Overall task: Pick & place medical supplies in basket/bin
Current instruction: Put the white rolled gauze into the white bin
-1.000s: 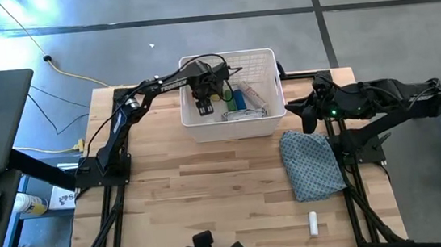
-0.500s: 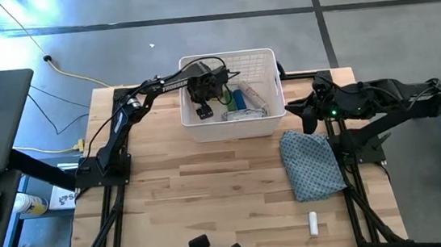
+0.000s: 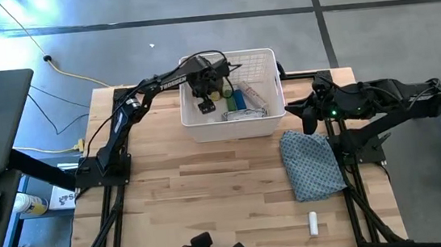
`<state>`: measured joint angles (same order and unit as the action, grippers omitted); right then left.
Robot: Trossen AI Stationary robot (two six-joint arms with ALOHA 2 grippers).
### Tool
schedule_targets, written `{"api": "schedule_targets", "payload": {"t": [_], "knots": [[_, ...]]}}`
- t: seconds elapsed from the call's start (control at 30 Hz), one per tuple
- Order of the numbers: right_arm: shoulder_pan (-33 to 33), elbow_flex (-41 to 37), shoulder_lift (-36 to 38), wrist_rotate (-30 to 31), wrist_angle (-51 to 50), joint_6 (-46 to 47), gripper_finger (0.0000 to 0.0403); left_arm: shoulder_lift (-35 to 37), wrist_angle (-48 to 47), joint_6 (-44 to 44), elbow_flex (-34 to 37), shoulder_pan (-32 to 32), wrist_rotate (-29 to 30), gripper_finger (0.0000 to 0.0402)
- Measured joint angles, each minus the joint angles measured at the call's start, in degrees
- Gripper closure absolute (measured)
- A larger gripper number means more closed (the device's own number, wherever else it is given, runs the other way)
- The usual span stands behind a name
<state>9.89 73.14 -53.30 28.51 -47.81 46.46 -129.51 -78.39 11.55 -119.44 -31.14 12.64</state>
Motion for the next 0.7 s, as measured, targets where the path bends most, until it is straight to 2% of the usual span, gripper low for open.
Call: {"api": "schedule_targets", "payload": {"t": [0.33,0.63,0.7], "knots": [[0.01,0.0,0.0,0.0,0.02,-0.21,0.0329,0.02,-3.92,-1.5,-6.4,0.13,0.0,0.0008],[0.0,0.0,0.0,0.27,-0.3,-0.03,0.0329,0.34,-6.96,-4.98,-15.71,2.02,-0.38,0.0036],[0.0,0.02,-0.22,0.15,-1.65,1.54,0.0329,2.74,-5.11,-5.56,-14.22,2.7,-0.47,0.0043]]}}
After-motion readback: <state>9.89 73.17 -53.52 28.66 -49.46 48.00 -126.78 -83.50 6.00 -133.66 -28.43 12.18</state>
